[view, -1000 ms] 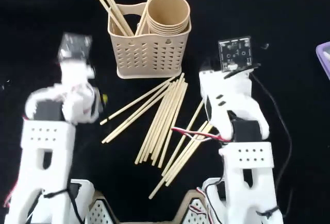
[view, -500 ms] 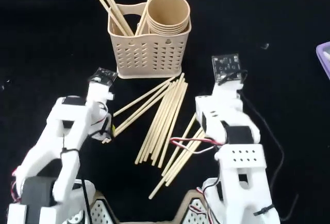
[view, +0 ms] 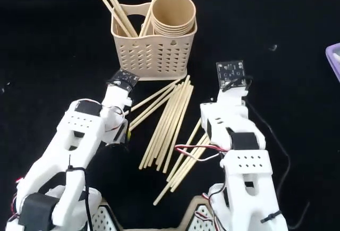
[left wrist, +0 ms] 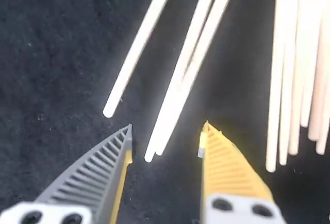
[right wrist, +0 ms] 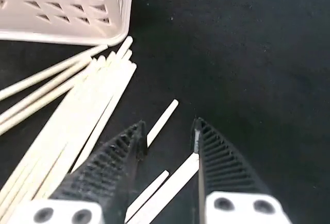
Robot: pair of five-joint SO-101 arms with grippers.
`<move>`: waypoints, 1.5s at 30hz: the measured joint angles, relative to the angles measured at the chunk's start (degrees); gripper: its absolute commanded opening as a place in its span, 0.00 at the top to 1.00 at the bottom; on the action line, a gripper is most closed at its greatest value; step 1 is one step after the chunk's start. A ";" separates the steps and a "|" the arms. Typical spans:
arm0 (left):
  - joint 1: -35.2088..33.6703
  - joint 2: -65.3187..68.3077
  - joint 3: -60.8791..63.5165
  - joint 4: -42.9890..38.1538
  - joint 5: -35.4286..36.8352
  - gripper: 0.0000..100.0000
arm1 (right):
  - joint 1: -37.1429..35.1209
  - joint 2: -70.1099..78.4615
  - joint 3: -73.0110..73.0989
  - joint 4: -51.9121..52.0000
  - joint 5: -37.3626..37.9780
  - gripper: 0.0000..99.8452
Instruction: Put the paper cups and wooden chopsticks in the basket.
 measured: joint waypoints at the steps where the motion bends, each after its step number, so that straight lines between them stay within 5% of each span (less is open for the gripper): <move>1: 0.00 0.18 0.26 -0.79 0.09 0.79 | 0.00 0.00 0.09 0.00 0.00 0.85; 17: 0.18 16.26 -5.19 -2.46 0.53 0.80 | 0.00 0.00 0.09 -0.09 0.00 0.85; 22: 0.79 16.26 -5.19 -2.37 0.53 0.97 | 0.00 0.00 0.09 -0.09 0.00 0.85; 29: 1.85 16.35 -5.19 -2.20 0.53 0.97 | 0.00 0.00 0.09 -0.09 0.00 0.85; 45: 1.58 2.55 -5.27 14.24 -5.36 0.97 | 0.00 0.00 0.44 -0.09 0.00 0.85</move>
